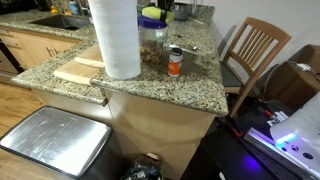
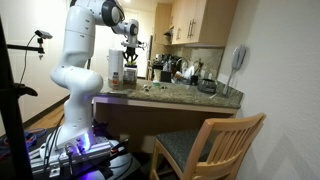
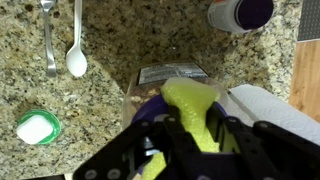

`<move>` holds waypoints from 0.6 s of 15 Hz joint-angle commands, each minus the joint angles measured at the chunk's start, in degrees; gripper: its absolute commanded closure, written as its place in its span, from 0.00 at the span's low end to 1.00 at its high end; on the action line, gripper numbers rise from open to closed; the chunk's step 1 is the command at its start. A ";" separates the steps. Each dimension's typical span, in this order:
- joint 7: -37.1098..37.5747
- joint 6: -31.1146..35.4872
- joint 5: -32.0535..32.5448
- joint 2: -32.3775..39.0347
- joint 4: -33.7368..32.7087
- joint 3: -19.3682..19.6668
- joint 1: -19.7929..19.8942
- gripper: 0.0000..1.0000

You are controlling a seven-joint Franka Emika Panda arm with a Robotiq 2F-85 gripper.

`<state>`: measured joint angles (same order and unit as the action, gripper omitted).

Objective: Replace the spoon on the jar with the sponge

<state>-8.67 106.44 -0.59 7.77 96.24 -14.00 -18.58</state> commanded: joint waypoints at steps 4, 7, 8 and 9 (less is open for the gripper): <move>-0.74 0.33 -0.60 -0.67 -0.50 -0.98 0.86 0.15; -0.79 1.06 -0.90 -2.55 -0.49 -0.93 1.08 0.00; -1.02 1.35 -1.18 -3.64 -0.41 -0.88 1.21 0.00; -1.08 1.87 -1.38 -4.82 -0.19 -0.83 1.32 0.00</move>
<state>-8.67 106.89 -0.65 6.25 95.13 -14.33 -18.54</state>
